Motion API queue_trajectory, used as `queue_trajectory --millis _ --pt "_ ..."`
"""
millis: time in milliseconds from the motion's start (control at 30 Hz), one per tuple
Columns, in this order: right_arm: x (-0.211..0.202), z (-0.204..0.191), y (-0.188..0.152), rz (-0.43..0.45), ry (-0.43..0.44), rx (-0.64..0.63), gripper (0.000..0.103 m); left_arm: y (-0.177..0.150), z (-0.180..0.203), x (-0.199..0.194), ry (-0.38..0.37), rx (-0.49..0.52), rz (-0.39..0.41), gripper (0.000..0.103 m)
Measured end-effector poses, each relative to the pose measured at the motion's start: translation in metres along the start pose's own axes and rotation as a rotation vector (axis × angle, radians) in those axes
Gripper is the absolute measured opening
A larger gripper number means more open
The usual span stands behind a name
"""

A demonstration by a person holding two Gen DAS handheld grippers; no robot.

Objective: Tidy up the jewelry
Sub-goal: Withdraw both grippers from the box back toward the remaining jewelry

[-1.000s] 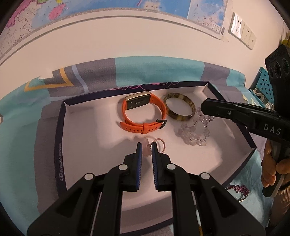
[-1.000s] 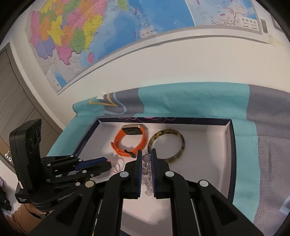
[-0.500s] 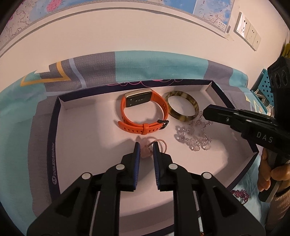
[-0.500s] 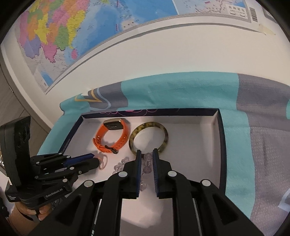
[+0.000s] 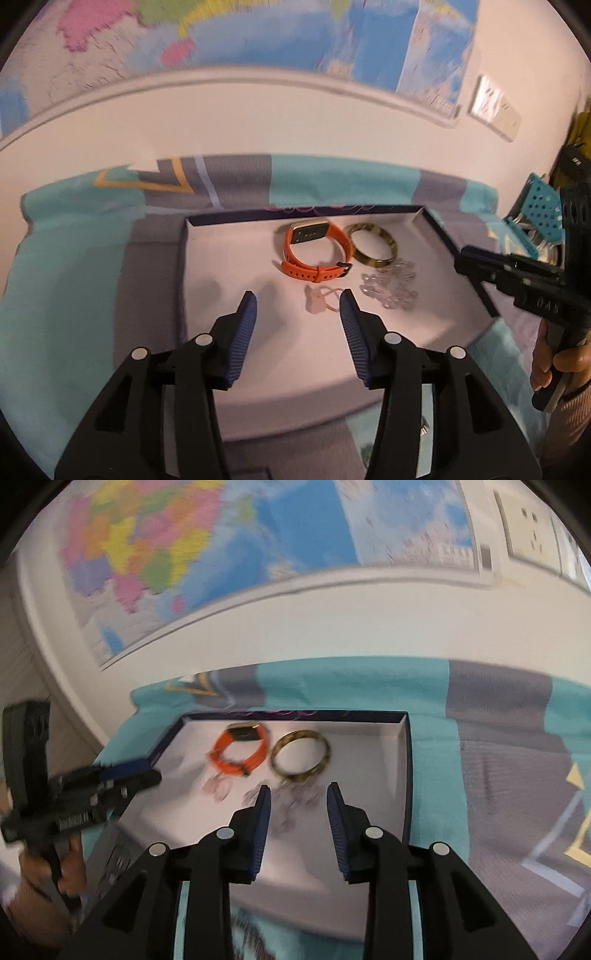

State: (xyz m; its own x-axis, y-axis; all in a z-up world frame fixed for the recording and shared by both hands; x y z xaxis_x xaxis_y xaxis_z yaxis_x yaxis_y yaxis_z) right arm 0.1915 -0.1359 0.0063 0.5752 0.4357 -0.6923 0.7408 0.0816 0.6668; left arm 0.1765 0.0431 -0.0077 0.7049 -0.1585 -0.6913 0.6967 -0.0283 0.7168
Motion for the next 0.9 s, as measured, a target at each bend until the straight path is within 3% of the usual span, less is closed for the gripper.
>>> queue_trajectory --millis 200,500,900 --pt "-0.031 -0.015 -0.039 -0.032 0.03 -0.095 0.033 -0.021 -0.003 -0.043 -0.051 0.003 0.057 0.049" --pt "-0.03 -0.006 -0.094 -0.129 -0.034 -0.085 0.033 -0.076 -0.006 -0.065 -0.034 0.027 0.022 0.049" --pt "-0.028 -0.01 -0.11 -0.152 -0.033 -0.081 0.033 -0.114 0.003 -0.067 -0.025 0.048 -0.029 0.053"
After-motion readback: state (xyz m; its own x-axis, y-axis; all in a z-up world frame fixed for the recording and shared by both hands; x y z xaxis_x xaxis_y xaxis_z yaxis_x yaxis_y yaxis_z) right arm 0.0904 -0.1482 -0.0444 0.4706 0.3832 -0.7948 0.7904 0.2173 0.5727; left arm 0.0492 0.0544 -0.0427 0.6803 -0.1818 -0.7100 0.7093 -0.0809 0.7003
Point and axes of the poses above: each gripper's, at about its wrist camera, not at the fingertips, and x roughly the way its jaws point, z to its right, y to its top, the point moved 5 cm from there along x, roughly the way its jaws point, and after that the axes turned 5 degrees about x, right-handed, at the moved point
